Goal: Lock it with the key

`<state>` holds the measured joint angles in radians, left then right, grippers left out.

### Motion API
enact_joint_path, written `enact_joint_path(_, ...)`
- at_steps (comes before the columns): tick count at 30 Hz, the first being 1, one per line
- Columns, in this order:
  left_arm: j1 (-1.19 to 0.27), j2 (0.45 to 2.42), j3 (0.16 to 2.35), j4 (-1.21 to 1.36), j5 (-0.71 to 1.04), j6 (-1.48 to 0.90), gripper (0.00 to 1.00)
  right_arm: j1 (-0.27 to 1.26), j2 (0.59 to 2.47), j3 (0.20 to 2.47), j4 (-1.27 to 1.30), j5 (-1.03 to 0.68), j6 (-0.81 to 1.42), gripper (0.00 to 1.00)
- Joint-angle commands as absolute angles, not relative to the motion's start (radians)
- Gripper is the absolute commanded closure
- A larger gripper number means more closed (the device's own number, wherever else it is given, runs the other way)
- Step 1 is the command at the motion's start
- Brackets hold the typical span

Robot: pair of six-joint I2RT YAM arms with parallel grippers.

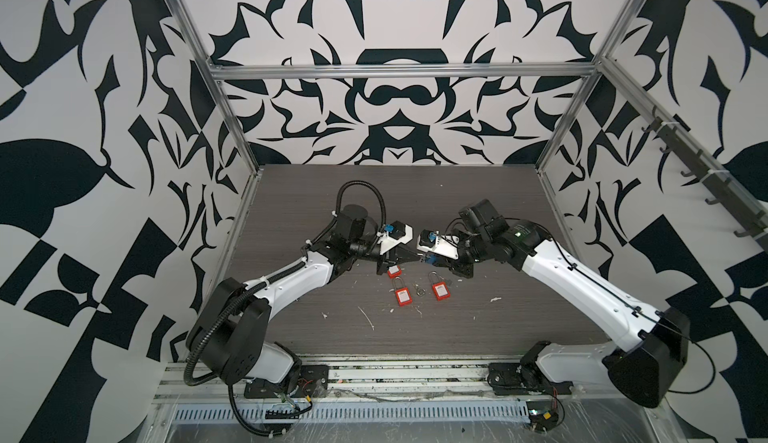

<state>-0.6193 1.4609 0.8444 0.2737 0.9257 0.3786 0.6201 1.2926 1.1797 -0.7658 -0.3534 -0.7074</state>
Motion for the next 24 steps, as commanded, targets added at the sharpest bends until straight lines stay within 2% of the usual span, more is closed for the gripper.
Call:
enact_joint_path(1,-0.663,1.491,0.85,0.29,0.986,0.353,1.0,0.631,1.284,1.207,-0.504,-0.44,-0.711,1.0)
enact_joint_path(6,-0.685,1.495,0.845,0.306,0.966,0.389,1.0,0.626,1.3,1.235,-0.515,-0.586,-0.682,1.0)
enact_joint_path(10,-0.699,1.479,0.846,0.298,0.924,0.435,1.0,0.62,1.344,1.326,-0.681,-0.675,-0.698,1.0)
enact_joint_path(16,-0.728,1.458,0.844,0.259,0.858,0.533,1.0,0.59,1.342,1.327,-0.705,-0.687,-0.721,1.0)
enact_joint_path(24,-0.735,1.485,0.856,0.271,0.895,0.471,1.0,0.581,1.312,1.247,-0.464,-0.6,-0.686,1.0)
